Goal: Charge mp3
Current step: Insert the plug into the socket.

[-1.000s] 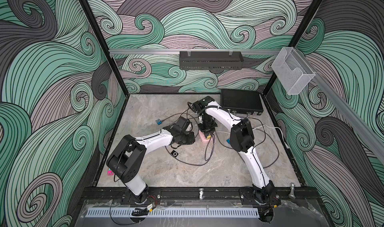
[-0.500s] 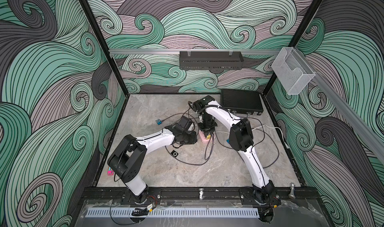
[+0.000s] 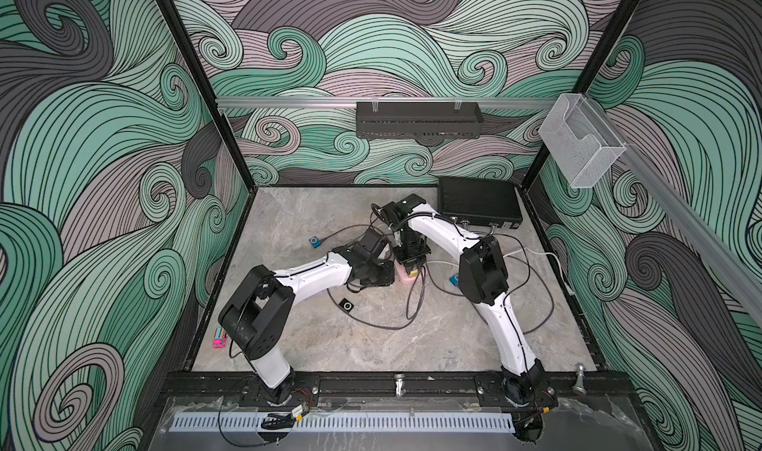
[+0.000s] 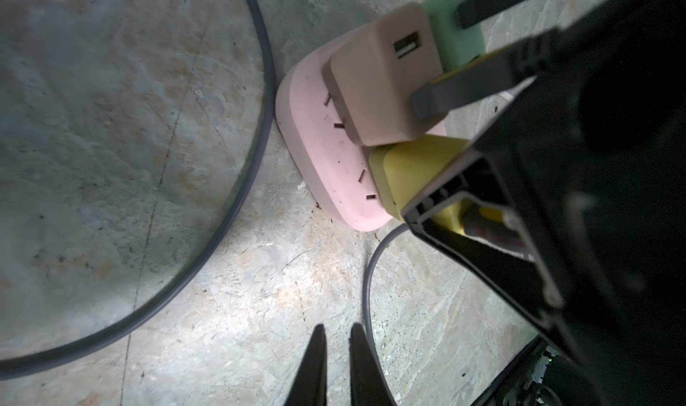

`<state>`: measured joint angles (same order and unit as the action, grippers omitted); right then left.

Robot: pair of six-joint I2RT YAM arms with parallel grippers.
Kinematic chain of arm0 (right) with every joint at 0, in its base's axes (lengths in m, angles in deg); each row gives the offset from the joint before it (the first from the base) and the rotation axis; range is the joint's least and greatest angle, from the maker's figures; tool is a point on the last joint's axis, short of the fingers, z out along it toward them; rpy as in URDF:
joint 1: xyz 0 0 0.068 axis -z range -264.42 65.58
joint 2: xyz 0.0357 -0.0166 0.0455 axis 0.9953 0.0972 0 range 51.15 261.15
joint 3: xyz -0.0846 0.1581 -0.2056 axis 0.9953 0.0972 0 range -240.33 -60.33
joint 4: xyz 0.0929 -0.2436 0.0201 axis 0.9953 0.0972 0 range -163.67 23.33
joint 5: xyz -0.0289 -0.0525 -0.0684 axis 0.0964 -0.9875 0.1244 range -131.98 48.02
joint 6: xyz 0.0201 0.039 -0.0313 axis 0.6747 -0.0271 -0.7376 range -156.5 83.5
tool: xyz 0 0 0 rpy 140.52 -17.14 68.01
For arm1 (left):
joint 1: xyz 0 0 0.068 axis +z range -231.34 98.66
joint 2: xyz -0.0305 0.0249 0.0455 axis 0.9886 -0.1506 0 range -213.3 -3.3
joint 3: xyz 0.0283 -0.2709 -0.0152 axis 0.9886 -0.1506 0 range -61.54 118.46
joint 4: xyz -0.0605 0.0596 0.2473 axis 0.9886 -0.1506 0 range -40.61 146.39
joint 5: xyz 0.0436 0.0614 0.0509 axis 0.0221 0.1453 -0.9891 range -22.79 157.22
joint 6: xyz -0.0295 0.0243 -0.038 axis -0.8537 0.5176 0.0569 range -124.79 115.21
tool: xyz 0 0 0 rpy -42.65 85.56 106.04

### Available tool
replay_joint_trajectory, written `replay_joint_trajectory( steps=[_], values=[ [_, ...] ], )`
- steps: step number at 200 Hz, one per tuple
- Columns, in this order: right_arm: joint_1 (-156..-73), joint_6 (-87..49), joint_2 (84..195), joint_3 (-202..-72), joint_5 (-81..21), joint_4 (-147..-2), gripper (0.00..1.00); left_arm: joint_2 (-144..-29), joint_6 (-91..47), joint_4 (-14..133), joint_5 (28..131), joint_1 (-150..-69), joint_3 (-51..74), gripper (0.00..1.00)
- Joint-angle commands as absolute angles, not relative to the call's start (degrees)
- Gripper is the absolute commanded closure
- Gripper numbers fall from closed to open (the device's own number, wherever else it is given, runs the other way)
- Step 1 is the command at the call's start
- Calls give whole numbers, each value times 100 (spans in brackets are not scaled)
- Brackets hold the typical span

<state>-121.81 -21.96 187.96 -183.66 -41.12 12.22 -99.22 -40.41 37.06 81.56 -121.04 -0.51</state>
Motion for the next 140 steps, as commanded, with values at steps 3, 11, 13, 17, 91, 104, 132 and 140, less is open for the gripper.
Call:
replay_joint_trajectory(
  steps=[3,11,13,17,91,104,132,140],
  values=[
    [-12143,-2209,19902,-17906,-4587,490,100,-9976,-4065,3358,7936,-12202,208,87],
    [-12127,-2209,19924,-17996,-4528,523,100,-9955,-4087,3328,7880,-12228,230,87],
    [-12119,-2217,19933,-18026,-4525,547,100,-9948,-4090,3327,7875,-12235,227,87],
    [-12112,-2222,19962,-18103,-4524,593,100,-9924,-4104,3327,7859,-12250,223,87],
    [-12173,-2322,20250,-17917,-4358,722,100,-9647,-4276,3036,7425,-12467,279,87],
    [-12178,-2262,20337,-17884,-4339,598,100,-9649,-4276,3033,7432,-12475,287,87],
    [-12181,-2264,20565,-18130,-4317,674,100,-9629,-4298,2998,7375,-12493,295,87],
    [-12185,-2264,20566,-18194,-4338,691,100,-9622,-4309,2985,7355,-12502,297,87]
  ],
)
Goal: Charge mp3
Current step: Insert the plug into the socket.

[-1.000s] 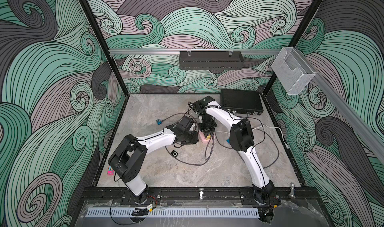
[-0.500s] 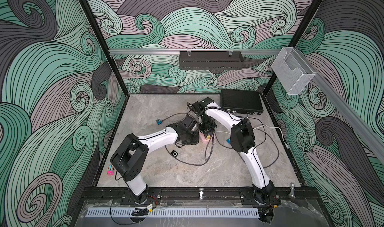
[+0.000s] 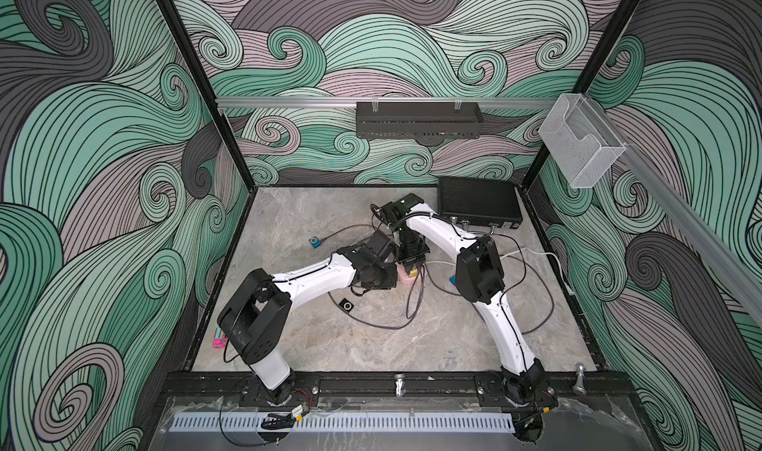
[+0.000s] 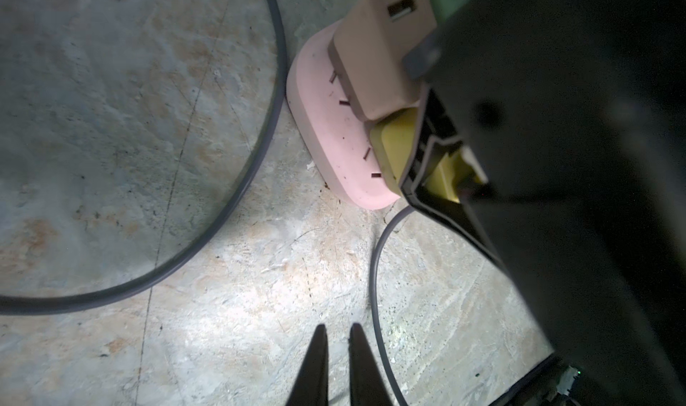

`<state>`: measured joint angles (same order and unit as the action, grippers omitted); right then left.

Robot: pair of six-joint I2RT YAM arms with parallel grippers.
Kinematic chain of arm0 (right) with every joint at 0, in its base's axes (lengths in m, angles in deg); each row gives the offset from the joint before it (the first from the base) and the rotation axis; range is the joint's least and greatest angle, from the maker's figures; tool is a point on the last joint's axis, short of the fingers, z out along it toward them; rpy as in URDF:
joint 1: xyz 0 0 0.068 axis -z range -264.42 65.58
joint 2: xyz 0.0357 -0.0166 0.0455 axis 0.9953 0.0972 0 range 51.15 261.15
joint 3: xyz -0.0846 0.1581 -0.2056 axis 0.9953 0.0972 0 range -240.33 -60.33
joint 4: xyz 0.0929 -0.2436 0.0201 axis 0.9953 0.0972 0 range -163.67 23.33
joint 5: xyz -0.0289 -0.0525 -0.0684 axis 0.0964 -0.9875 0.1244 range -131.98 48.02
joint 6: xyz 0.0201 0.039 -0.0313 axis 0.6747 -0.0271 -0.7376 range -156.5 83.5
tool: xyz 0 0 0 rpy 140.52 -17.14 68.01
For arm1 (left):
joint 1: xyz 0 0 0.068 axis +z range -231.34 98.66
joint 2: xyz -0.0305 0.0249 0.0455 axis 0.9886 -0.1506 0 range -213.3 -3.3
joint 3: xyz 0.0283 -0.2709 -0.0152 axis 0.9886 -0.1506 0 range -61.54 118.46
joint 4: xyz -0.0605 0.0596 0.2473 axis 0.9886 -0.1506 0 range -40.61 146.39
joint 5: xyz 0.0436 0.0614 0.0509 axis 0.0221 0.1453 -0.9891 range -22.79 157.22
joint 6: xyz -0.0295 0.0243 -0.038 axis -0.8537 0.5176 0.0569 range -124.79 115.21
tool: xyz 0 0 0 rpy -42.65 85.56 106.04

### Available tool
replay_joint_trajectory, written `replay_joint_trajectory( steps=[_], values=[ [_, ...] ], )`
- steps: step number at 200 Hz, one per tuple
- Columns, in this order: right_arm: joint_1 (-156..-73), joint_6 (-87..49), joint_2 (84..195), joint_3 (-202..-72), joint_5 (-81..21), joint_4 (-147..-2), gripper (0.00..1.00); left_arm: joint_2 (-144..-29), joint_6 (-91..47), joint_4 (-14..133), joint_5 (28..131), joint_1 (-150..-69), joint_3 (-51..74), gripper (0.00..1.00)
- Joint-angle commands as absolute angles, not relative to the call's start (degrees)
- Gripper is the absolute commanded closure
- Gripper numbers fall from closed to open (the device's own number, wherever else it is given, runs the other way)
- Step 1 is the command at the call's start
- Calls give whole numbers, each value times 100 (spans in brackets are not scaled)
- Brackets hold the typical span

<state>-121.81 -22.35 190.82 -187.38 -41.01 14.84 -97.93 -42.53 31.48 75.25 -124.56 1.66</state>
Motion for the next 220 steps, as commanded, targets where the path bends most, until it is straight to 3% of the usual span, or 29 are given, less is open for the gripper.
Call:
replay_joint_trajectory(
  steps=[1,18,25,41,119,133,137,143,220],
  values=[
    [-12182,-2263,20570,-18205,-4334,696,100,-9625,-4310,2985,7355,-12502,297,87],
    [-12179,-2329,20429,-18270,-4199,790,100,-9579,-4307,2949,7341,-12511,331,87],
    [-12178,-2314,20266,-18247,-4147,741,91,-9536,-4298,2949,7322,-12520,332,87],
    [-12178,-2314,19883,-18357,-4203,702,84,-9448,-4263,2894,7222,-12519,358,86],
    [-12170,-2323,19255,-19680,-4159,922,69,-9129,-4276,2721,6999,-12528,258,82],
    [-12174,-2323,19140,-19552,-4123,922,62,-9144,-4268,2699,7003,-12528,235,80],
    [-12177,-2331,19113,-19518,-4126,923,53,-9153,-4267,2690,7002,-12528,240,80],
    [-12178,-2332,19075,-19456,-4143,919,49,-9170,-4263,2686,7003,-12528,235,80],
    [-12339,-2236,18629,-19644,-4217,920,49,-9189,-4171,2606,6924,-12528,273,78]
  ],
)
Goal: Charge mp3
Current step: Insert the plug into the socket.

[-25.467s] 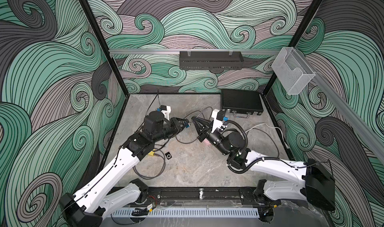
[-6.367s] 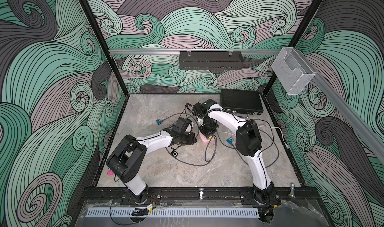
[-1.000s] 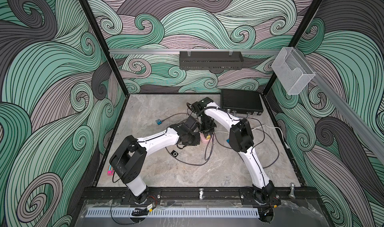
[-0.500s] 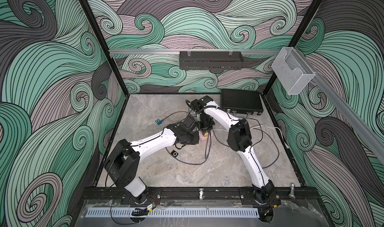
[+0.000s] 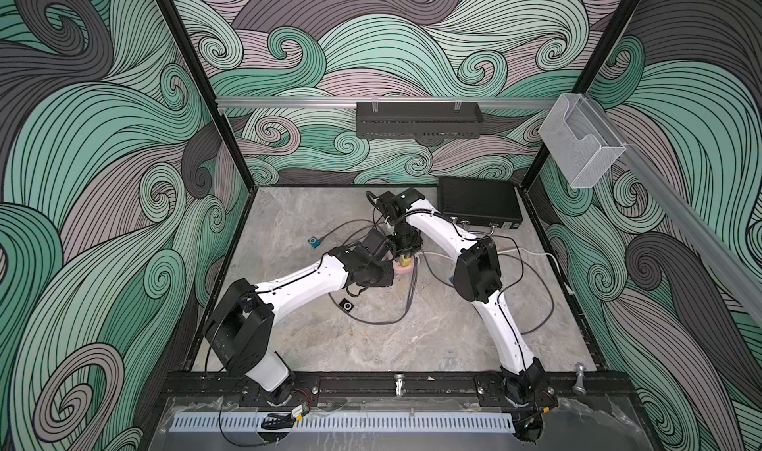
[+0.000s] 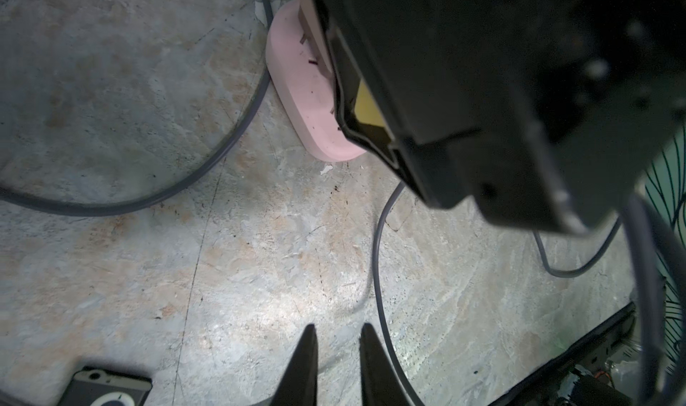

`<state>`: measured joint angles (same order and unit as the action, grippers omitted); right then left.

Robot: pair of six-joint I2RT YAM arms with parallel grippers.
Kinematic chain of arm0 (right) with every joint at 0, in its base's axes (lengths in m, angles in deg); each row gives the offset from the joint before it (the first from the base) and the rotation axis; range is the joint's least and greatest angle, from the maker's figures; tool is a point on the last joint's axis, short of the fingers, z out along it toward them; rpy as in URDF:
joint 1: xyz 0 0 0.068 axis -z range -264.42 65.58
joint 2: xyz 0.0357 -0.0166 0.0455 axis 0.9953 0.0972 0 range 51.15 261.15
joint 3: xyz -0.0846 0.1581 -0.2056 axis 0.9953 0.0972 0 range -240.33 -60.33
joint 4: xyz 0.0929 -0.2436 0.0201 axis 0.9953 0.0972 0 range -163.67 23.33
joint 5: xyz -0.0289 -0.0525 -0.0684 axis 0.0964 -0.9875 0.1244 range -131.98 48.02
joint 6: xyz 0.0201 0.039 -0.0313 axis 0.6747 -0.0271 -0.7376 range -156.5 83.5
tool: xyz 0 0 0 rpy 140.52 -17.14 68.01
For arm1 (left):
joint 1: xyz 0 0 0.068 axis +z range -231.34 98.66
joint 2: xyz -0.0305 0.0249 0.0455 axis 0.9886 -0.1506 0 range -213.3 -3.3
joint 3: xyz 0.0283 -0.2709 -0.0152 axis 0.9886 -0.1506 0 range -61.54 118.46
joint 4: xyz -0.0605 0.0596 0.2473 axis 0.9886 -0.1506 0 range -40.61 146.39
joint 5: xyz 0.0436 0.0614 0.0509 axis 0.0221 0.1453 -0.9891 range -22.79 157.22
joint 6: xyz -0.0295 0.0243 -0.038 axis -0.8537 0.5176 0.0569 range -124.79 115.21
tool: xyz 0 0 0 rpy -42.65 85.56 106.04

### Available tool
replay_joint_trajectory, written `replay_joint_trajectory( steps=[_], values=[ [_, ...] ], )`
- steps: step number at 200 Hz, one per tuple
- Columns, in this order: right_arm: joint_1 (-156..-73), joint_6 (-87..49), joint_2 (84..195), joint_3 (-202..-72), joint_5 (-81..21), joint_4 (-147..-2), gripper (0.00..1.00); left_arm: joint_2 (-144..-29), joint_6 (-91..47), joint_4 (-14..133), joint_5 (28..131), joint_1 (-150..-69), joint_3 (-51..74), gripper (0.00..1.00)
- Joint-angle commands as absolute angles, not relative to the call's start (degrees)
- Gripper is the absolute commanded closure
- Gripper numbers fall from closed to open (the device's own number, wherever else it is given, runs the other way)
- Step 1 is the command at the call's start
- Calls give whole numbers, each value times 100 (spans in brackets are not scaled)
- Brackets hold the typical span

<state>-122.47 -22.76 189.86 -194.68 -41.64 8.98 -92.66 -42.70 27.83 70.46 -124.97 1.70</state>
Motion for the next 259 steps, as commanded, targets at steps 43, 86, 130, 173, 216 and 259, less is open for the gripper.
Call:
replay_joint_trajectory(
  steps=[43,86,130,173,216,259],
  values=[
    [-12451,-2191,18535,-19297,-4701,915,57,-9181,-4164,2609,6942,-12528,218,79],
    [-12479,-2276,18709,-18997,-5060,896,62,-9111,-4135,2519,6858,-12528,196,78],
    [-12534,-2220,18571,-18654,-5267,573,90,-9101,-4151,2520,6842,-12528,215,79],
    [-12536,-2252,18508,-18370,-5054,322,91,-9145,-4135,2457,6862,-12528,305,79],
    [-12540,-2183,18501,-17831,-4987,98,72,-9136,-4129,2399,6856,-12528,347,79],
    [-12392,-2156,18336,-17477,-5018,-111,71,-9224,-4116,2342,6880,-12528,470,79]
  ],
)
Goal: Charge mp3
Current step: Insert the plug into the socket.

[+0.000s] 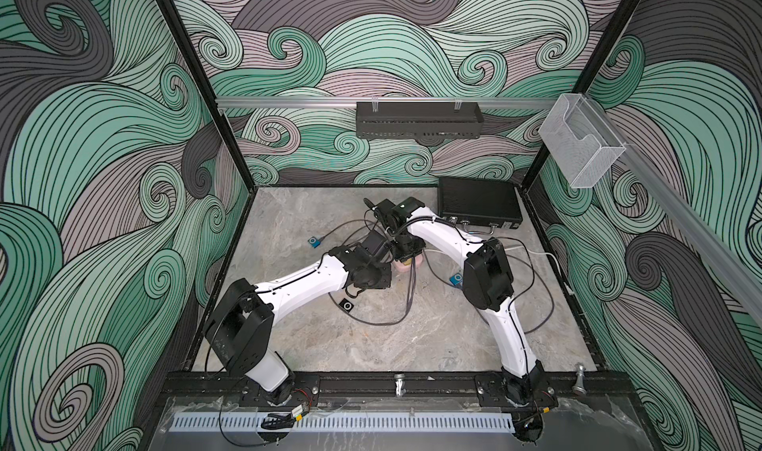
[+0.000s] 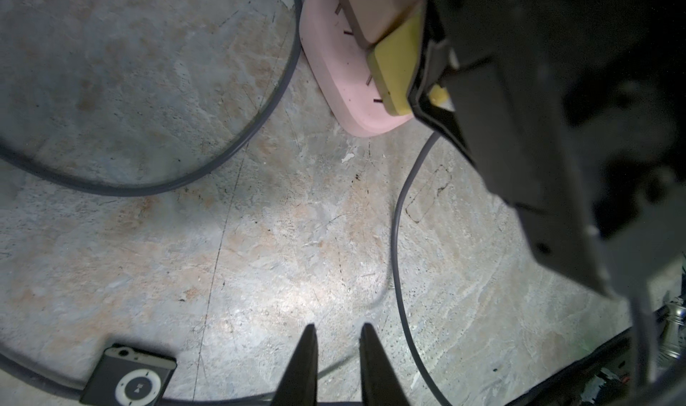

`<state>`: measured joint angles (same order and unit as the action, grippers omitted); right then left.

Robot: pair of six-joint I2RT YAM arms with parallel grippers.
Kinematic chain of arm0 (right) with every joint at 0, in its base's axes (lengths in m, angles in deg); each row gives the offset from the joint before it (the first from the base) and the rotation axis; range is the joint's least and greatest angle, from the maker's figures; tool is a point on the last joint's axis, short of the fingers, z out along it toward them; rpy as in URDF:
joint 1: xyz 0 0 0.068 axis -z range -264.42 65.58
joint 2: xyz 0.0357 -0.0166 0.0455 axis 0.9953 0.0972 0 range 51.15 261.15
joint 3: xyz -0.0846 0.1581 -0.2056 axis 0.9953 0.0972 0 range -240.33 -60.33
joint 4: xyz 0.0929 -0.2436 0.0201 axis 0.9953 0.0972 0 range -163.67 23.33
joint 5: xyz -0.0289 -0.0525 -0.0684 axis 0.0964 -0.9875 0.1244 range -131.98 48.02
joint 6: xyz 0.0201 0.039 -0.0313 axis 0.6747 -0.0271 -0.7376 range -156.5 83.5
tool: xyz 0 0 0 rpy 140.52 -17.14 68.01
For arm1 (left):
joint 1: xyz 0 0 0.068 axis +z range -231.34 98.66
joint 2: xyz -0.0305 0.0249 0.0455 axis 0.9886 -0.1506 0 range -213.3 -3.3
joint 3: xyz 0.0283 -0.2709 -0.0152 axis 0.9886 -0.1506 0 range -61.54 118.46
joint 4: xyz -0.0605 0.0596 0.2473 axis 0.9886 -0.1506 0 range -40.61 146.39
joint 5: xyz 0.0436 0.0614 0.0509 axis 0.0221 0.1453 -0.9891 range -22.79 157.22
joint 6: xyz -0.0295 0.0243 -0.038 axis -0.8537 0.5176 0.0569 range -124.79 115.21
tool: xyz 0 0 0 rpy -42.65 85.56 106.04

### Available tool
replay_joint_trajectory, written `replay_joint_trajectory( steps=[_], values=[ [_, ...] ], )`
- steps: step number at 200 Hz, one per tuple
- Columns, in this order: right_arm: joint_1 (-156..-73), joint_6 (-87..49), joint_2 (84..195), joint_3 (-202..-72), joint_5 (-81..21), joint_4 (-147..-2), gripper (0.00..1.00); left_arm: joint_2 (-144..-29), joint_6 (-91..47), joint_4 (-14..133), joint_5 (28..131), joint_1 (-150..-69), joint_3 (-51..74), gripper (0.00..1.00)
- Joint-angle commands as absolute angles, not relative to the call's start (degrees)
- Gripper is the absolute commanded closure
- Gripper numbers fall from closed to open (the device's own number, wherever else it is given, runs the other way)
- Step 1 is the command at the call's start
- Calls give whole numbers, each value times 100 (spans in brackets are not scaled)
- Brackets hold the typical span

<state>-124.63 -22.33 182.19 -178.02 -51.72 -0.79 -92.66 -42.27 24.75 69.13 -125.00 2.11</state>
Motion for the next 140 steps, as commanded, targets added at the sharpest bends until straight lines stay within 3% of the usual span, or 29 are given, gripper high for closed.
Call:
replay_joint_trajectory(
  steps=[1,35,45,53,66,74,140],
  values=[
    [-12386,-2156,18330,-17468,-5012,-122,71,-9224,-4112,2343,6884,-12528,471,79],
    [-12318,-2104,18239,-17188,-4884,-374,87,-9293,-4105,2328,6906,-12530,546,80],
    [-12317,-2097,18254,-17202,-4871,-380,87,-9333,-4100,2317,6931,-12528,582,80],
    [-12311,-2096,18264,-17221,-4875,-386,84,-9373,-4100,2317,6954,-12528,608,80],
    [-12317,-2068,18257,-17256,-4876,-386,65,-9424,-4100,2275,6984,-12528,656,79],
    [-12301,-2047,18238,-17273,-4882,-386,61,-9443,-4110,2273,6998,-12528,673,79],
    [-12284,-1844,17878,-17040,-5064,-755,66,-9486,-4146,2329,7091,-12528,648,79]
  ],
)
